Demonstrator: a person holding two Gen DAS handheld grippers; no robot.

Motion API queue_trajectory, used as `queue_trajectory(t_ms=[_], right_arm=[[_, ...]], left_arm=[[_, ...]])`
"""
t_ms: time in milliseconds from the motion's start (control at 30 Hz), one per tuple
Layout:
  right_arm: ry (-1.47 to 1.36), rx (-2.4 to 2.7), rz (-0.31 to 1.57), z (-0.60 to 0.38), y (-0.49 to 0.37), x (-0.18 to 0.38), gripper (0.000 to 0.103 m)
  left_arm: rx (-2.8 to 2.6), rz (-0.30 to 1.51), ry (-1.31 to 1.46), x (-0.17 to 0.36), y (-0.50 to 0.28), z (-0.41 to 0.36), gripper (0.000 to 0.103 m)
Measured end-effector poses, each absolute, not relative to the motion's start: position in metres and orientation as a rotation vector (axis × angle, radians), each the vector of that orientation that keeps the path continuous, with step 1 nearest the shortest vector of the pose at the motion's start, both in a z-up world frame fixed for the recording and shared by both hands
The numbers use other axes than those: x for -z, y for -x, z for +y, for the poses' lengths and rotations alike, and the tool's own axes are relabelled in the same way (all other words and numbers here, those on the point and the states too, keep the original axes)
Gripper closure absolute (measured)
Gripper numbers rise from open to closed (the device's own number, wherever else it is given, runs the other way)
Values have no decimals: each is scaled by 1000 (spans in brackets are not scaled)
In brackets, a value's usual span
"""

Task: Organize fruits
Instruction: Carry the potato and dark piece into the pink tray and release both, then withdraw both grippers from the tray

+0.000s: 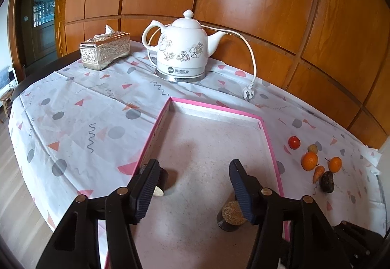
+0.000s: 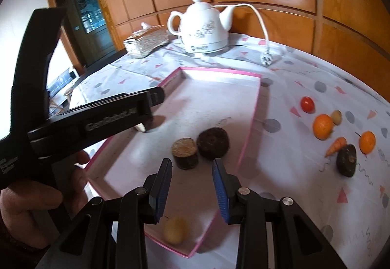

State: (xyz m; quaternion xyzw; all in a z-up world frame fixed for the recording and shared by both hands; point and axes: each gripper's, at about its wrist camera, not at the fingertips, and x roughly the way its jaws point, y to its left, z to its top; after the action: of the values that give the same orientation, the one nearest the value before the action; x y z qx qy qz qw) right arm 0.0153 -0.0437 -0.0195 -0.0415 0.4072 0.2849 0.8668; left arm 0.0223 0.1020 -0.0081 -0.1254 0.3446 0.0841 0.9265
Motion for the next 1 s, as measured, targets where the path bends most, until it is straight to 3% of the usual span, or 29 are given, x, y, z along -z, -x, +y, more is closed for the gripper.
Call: queue_trajectory(t_ms=[300,467,600,1000], right_arm=[[13,-451,832,-77,-24,20,65],[-52,-347,830,-111,-30,23,47],[-94,-263,842,-141,-34,30,47],[-194,-67,882,-219,-42,53,47]], left_arm=[[-137,708,225,7,-20,87,32],[-102,705,202,7,-19,75,26],[-75,708,189,7,-19,66,21],[41,731,141,7,-21,30,19]])
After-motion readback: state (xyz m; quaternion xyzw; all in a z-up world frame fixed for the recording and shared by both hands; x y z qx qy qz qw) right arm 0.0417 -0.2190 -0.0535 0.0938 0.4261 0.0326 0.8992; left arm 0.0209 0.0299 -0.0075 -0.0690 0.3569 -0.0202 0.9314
